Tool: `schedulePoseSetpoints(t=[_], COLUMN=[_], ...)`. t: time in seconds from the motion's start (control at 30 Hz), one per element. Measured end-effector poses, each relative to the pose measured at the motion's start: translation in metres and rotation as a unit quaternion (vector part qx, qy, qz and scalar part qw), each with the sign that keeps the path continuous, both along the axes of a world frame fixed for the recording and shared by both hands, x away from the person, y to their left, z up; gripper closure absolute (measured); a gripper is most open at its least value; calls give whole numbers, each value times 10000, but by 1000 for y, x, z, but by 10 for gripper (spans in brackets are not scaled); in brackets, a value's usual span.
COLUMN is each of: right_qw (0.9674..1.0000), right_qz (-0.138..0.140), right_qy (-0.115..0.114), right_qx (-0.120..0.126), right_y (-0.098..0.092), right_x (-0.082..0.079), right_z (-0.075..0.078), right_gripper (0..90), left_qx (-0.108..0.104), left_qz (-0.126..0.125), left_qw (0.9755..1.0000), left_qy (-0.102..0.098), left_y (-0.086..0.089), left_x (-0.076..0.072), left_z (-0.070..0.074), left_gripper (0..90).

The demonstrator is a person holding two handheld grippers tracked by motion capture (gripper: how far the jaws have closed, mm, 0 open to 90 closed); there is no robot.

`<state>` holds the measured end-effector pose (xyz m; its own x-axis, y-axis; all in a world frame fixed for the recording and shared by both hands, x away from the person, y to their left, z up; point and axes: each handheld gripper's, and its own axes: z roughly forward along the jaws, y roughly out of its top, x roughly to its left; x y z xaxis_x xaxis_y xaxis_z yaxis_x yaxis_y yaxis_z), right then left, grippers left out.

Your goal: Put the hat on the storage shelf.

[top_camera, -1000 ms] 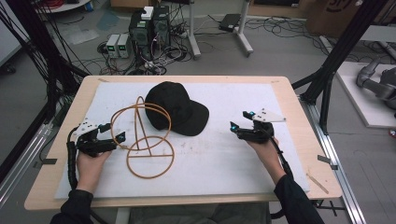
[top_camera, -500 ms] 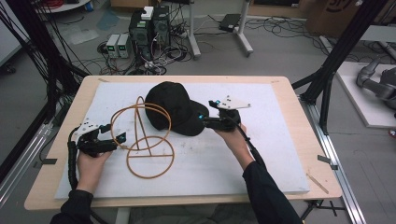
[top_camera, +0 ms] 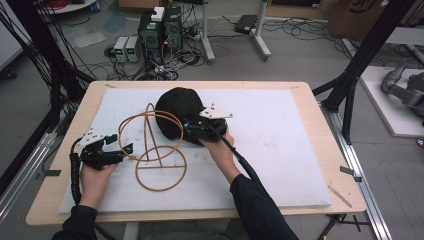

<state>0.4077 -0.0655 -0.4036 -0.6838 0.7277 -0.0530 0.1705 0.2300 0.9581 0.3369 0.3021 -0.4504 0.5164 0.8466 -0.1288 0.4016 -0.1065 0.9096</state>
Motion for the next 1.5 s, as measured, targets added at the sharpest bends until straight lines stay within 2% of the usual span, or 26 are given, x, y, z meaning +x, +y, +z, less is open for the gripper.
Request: schedulePoseSetpoints(t=[0.07,0.17,0.37,0.53,0.6,0.8,1.07,1.1,1.17,1.2,1.23,1.3,1.37,1.43,1.5], right_qw=[9998,9997,9988,9981,9968,9955,9946,9947,9949,9947,9947,9936,9920,9912,9904], right_qz=[-96,-154,-362,-451,-571,-779,-986,-977,-952,-922,-922,-951,-1063,-1139,-1182], right_qy=[-143,-171,-268,-316,-436,-436,-256,-274,-301,-435,-435,-576,-564,-527,-553], right_qx=[-84,-95,-190,-263,-349,-307,-206,-189,-114,-93,-93,-197,-394,-431,-446], right_y=[9,16,29,32,36,37,31,31,31,34,34,37,39,39,38], right_x=[0,0,1,0,-3,1,4,3,3,2,2,1,3,5,6], right_z=[-2,-6,-17,-18,-22,-26,-25,-25,-25,-26,-26,-27,-31,-34,-34], right_gripper=[273,253,220,216,213,215,368,366,293,276,276,281,330,338,402], left_qx=[-37,-100,-76,-81,-81,-130,-128,-128,-129,-132,-131,-148,-128,-137,-133], left_qz=[24,35,10,17,25,50,24,26,29,24,24,30,23,31,28], left_qw=[10000,9999,10000,10000,10000,9999,9999,9999,9999,9999,9999,9999,9999,9999,9999], left_qy=[2,0,3,13,17,23,12,15,15,18,18,15,15,8,10], left_y=[1,1,1,1,1,1,1,1,1,1,2,1,1,1,1], left_x=[-1,-1,-1,0,-1,-1,-1,-1,-1,-1,-1,-1,-1,-1,-1], left_z=[0,0,0,0,0,-1,-1,-1,-1,-1,-1,-1,-1,-1,-1], left_gripper=[201,201,201,201,201,201,201,201,201,202,202,201,201,201,201])
